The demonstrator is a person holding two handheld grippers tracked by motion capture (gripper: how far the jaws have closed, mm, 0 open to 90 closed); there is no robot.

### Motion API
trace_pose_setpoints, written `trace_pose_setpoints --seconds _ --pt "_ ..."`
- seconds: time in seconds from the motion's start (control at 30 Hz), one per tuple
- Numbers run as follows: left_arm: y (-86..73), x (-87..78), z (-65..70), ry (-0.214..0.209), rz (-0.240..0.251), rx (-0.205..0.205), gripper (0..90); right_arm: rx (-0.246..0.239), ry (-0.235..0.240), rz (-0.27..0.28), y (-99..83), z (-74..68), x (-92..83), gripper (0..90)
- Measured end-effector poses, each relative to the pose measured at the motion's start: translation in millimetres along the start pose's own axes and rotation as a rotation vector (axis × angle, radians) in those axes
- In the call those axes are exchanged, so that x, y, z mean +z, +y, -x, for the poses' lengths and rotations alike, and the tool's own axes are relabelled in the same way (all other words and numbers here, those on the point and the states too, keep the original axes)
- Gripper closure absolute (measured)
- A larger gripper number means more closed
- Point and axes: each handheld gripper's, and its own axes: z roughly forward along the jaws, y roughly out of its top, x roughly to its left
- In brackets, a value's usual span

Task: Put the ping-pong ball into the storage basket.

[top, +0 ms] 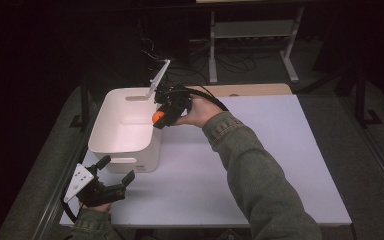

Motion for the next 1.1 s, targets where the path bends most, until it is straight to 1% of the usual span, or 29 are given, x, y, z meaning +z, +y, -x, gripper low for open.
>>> trace_pose_setpoints --seconds 0.1,0.3,0.4,0.5,0.9,1.1 --pt "0.0 0.0 0.1 0.000 0.000 -0.001 0.2 -0.001 0.006 0.009 2.3 0.6 2.8 49.6" --pt "0.0 -0.1 -0.1 -0.001 0.001 -0.005 0.1 -0.004 0.022 0.010 6.1 0.5 11.0 49.6" --pt "-0.1 0.1 0.0 -0.002 0.001 -0.005 0.1 -0.006 0.032 0.025 8.1 -0.6 13.9 49.5" --pt "0.0 0.1 0.1 -0.002 0.003 -0.006 0.2 -0.013 0.040 0.028 10.8 -1.5 18.2 49.5" --pt "0.2 0.1 -0.1 -0.003 0.006 -0.007 0.1 -0.017 0.068 0.022 16.1 -1.6 35.5 49.5" --pt "0.2 0.0 0.0 -0.004 0.005 -0.008 0.1 -0.015 0.080 0.033 19.0 -0.1 42.1 49.5"
